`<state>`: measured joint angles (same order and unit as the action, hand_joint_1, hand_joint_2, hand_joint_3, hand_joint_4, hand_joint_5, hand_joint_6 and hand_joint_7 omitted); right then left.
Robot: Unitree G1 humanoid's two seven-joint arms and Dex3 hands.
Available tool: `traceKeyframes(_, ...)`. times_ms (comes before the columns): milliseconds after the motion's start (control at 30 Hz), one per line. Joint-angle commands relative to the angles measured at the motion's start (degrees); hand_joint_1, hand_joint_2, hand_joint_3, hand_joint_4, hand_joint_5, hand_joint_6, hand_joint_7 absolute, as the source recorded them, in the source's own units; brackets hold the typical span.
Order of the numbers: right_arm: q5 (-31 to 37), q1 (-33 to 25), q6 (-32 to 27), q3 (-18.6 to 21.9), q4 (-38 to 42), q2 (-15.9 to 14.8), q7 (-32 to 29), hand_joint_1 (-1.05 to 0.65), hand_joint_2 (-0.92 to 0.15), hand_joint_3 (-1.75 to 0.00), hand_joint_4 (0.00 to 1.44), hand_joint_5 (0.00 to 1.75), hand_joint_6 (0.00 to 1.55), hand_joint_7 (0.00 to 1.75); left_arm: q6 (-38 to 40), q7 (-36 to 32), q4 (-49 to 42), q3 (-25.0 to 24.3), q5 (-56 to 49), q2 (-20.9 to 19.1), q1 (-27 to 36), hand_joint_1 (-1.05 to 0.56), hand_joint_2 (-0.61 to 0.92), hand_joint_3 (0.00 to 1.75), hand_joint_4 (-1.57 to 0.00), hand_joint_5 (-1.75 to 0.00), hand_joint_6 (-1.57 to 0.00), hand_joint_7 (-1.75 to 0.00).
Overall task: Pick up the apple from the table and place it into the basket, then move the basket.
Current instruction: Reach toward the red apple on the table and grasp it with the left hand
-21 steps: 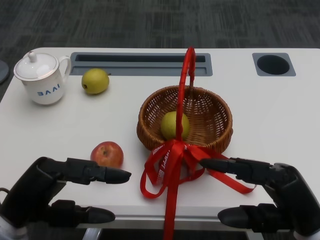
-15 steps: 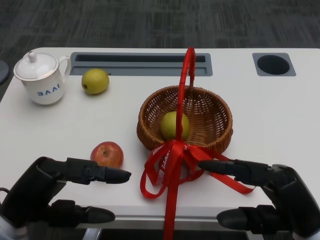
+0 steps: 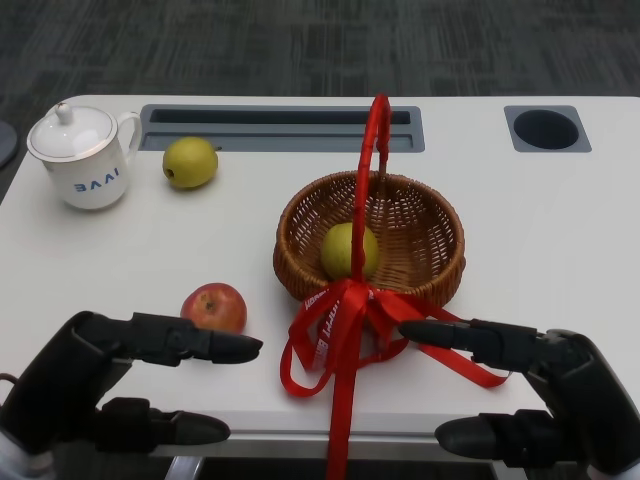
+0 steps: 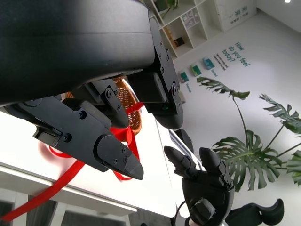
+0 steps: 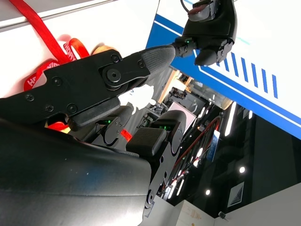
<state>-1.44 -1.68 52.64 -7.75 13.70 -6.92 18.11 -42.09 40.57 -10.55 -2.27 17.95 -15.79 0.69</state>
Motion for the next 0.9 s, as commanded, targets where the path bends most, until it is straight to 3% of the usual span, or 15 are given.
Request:
traceKeyframes(33,-0.14,0.27,0.47,0.27,0.1,-0.42,-0.3,-0.44,-0.86,0.0,0.8,0.0,0.76,0.0,-3.83,-2.06,-0.45,-1.49,-2.15,0.09,-0.67,-0.43,0.72,0.0,-0.73,0.0,-0.71,0.0)
traceKeyframes(233,0.48,0.94,0.96,0.42,0.87,-0.47,-0.44,-0.44,-0.86,0.0,0.8,0.0,0.76,0.0,-8.28,-6.54,-3.61,-3.11,-10.52,-1.24,-4.86,-0.62,0.7,0.0,-0.38,0.0,-0.38,0.0)
traceKeyframes(333,0.59,1.01,0.93,0.41,0.86,-0.53,-0.42,-0.44,-0.87,0.0,0.8,0.0,0.76,0.0,-9.67,-9.39,-6.17,-3.48,-15.52,-2.22,-7.41,-0.68,0.69,0.0,-0.28,0.0,-0.28,0.0)
traceKeyframes(633,0.27,-0.16,-0.53,-0.09,-0.88,-0.59,-0.26,-0.45,-0.87,0.0,0.81,0.0,0.76,0.0,-14.43,-21.39,-21.69,-1.47,-31.34,-4.05,-17.02,-0.75,0.68,0.01,-0.26,0.0,-0.25,0.0)
traceKeyframes(900,-0.88,-0.64,-0.99,-0.55,-1.61,-0.71,0.37,-0.44,-0.86,0.0,0.8,0.0,0.75,0.0,-14.45,-34.25,-41.83,5.39,-43.24,-4.48,-26.88,-0.74,0.67,0.0,-0.28,-0.01,-0.24,0.0)
